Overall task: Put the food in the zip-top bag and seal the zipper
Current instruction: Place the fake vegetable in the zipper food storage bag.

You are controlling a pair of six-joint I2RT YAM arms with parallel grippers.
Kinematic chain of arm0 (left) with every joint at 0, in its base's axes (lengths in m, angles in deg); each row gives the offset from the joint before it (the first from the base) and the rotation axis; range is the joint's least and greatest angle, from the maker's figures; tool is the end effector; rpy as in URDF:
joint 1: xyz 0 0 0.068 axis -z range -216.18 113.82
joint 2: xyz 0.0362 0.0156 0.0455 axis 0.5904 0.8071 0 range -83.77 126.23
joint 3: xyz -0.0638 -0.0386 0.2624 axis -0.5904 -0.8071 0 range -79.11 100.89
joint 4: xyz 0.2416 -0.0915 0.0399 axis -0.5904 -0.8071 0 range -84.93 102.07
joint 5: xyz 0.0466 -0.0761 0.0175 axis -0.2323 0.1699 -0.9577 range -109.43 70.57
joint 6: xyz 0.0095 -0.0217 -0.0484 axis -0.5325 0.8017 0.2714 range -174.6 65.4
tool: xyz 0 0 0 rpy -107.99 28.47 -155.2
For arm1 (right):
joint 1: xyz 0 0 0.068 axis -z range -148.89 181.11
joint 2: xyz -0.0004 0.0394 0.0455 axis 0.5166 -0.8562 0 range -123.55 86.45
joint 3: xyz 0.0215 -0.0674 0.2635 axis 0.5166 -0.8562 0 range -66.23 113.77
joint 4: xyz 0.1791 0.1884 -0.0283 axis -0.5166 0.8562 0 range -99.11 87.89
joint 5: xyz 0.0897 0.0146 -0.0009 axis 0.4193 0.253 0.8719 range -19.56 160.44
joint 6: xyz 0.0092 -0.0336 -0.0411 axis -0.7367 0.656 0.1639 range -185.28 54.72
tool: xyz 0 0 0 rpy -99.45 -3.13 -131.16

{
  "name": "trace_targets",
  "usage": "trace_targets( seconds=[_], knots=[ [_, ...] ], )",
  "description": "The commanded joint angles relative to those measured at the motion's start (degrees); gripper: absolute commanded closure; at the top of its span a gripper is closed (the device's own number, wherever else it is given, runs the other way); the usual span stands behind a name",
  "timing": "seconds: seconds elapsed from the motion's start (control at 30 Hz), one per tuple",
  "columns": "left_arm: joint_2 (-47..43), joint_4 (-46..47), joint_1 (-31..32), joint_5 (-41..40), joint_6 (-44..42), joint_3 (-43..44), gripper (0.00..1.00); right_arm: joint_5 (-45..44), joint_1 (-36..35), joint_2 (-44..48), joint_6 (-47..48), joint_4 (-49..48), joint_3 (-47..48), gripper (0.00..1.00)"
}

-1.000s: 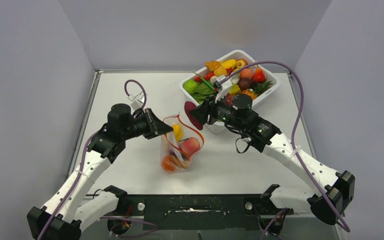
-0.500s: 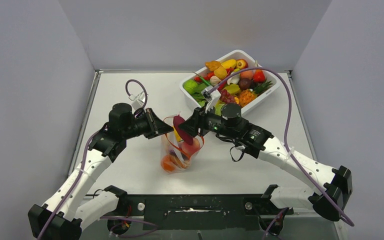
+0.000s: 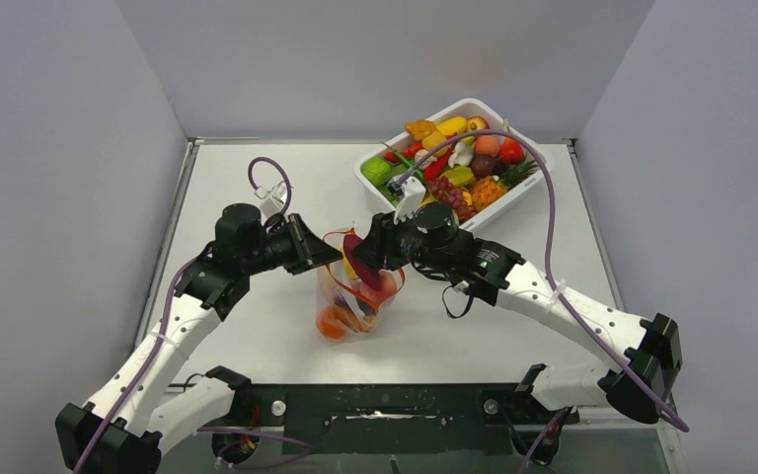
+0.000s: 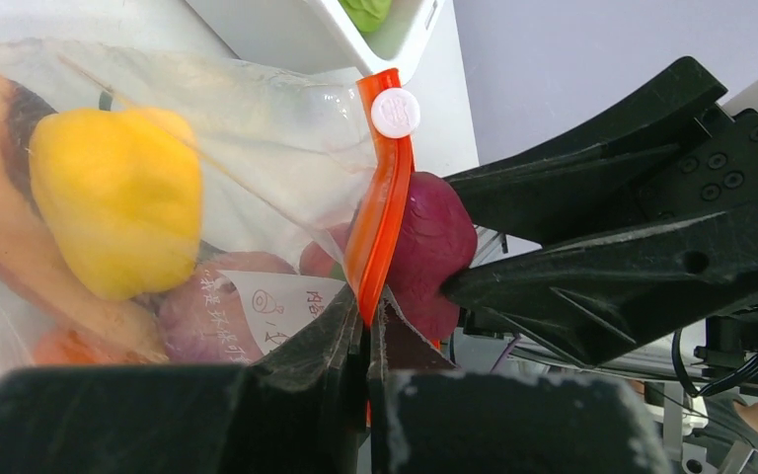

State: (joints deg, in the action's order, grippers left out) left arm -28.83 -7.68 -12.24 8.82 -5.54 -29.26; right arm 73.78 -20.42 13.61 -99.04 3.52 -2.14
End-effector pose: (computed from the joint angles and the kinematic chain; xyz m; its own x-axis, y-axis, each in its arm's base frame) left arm 0.1880 -0.1020 0.3234 -0.8182 -0.3648 -0.4445 0.2014 0.5422 -0.8158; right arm 0.1821 0.2325 0.3480 -0.6415 0.0844 -0.7625 -0.5519 0.6396 0.5351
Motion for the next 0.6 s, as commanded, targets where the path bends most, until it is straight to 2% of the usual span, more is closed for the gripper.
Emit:
trace_targets(
  seconds=[0.0,0.13,0.4,0.47,0.57],
  knots=[
    [-1.46,5.39,0.23,2.25,0.01,2.19,1.0,-3.64,-0.52,-1.25,-1.44,1.71,4.07,0.64],
    [-1.53,5.73,0.23,2.55,0.19,2.29,1.0,-5.19,-0.54,-3.09,-1.99,4.11,5.96,0.62],
    [-1.61,6.43,0.23,2.73,0.54,1.98,1.0,-5.09,-1.09,-3.97,-2.66,2.36,7.16,0.58],
    [-1.72,6.4,0.23,2.61,0.51,2.01,1.0,-4.65,-1.15,-4.26,-2.54,2.81,7.68,0.54],
    [-1.85,6.4,0.23,2.39,0.51,1.89,1.0,-3.89,-1.21,-4.04,-2.86,3.22,8.03,0.42]
  ],
)
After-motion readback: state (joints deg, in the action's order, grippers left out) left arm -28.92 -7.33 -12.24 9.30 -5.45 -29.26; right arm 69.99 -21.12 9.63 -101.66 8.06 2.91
